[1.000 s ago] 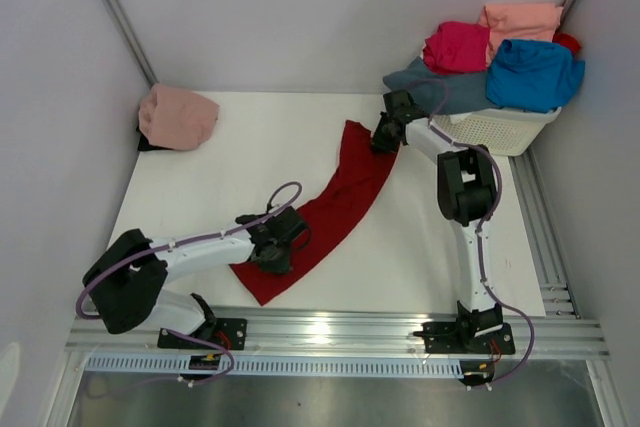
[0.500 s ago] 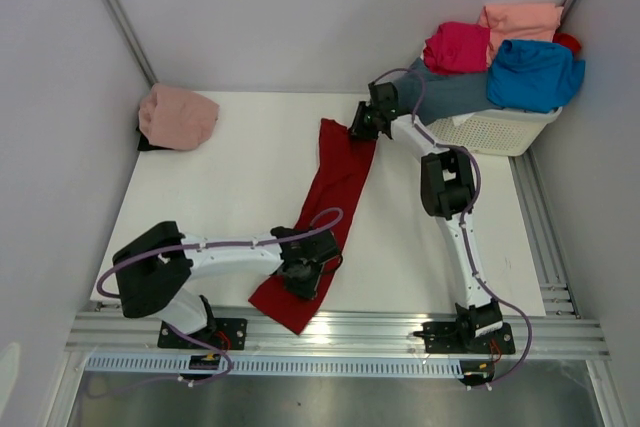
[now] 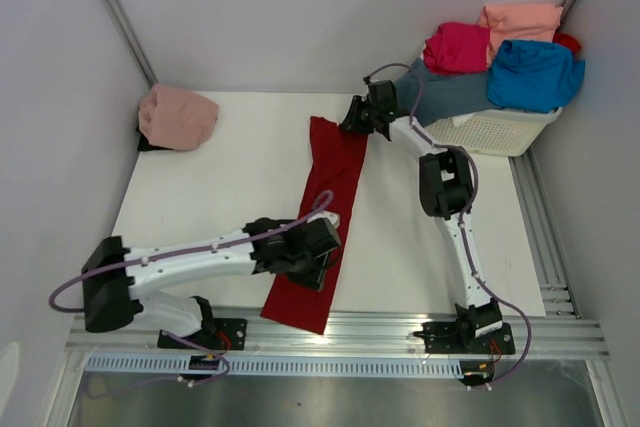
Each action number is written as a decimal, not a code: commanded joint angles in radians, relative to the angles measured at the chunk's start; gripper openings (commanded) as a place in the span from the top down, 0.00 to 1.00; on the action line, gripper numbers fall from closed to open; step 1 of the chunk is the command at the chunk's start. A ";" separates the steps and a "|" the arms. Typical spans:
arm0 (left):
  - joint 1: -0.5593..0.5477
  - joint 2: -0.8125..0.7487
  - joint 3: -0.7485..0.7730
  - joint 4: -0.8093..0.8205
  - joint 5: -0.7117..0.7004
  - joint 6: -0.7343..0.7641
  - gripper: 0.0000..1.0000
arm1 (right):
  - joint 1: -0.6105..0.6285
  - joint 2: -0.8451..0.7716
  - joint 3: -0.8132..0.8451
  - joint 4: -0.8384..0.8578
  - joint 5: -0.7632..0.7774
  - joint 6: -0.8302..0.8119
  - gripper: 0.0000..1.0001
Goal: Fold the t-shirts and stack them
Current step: Rotate the tshirt 90 degrees, then grab the bottom of the folded rectangular tshirt with both arms
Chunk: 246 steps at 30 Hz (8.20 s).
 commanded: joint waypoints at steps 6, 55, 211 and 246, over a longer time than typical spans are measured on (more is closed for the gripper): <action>0.025 -0.249 0.086 -0.099 -0.348 -0.034 0.60 | 0.013 -0.411 -0.150 0.061 0.054 -0.133 0.63; 0.364 -0.437 -0.323 0.452 -0.147 0.229 0.47 | 0.410 -0.752 -1.271 0.343 -0.103 -0.021 0.97; 0.369 0.133 -0.371 0.846 0.434 0.192 0.99 | 0.378 -1.419 -1.889 0.502 0.103 0.229 1.00; 0.372 -0.150 -0.429 0.751 0.298 0.184 0.01 | 0.376 -1.522 -1.798 0.229 0.081 0.144 1.00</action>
